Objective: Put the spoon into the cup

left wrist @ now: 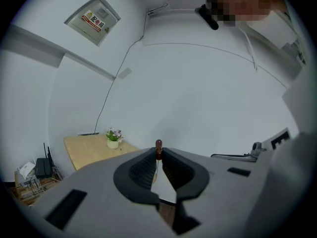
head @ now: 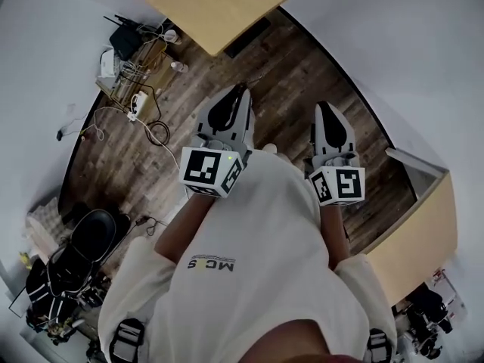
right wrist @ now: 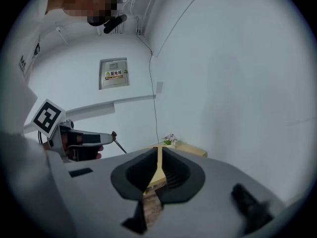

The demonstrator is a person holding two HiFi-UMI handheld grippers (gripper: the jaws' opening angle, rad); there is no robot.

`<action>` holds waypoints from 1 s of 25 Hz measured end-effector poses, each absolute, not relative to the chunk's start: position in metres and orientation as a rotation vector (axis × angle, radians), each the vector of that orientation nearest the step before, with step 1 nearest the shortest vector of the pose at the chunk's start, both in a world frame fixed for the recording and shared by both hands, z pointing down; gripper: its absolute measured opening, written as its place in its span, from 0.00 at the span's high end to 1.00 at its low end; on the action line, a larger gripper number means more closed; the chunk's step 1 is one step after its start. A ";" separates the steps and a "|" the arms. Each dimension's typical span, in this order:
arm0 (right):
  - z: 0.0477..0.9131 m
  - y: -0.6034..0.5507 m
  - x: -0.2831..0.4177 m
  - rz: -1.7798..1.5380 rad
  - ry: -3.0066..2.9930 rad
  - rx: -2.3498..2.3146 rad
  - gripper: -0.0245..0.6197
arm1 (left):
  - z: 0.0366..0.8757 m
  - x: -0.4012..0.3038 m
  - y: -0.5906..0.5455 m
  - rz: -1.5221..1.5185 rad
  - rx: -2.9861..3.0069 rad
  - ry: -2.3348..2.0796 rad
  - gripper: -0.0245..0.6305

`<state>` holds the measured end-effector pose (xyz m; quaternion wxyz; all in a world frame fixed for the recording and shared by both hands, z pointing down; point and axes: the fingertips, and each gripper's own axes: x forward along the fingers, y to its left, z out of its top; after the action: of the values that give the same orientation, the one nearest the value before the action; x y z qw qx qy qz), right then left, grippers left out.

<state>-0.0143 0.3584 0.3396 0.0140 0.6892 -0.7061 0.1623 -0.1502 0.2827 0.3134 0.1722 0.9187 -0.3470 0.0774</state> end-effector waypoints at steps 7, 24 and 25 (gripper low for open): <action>0.321 0.257 0.004 0.467 -2.130 2.183 0.89 | 0.297 -0.129 0.184 0.161 2.655 -0.876 0.89; 0.335 0.083 0.048 0.525 -2.231 2.038 0.89 | 0.310 -0.072 0.031 0.191 2.600 -0.946 0.89; 0.336 0.070 0.052 0.523 -2.256 2.007 0.89 | 0.311 -0.067 0.022 0.194 2.588 -0.971 0.89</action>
<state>0.0520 0.0701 0.3357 0.0385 0.6546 -0.7355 0.1705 -0.0675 0.0221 0.3110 0.1843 0.9180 -0.3444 0.0689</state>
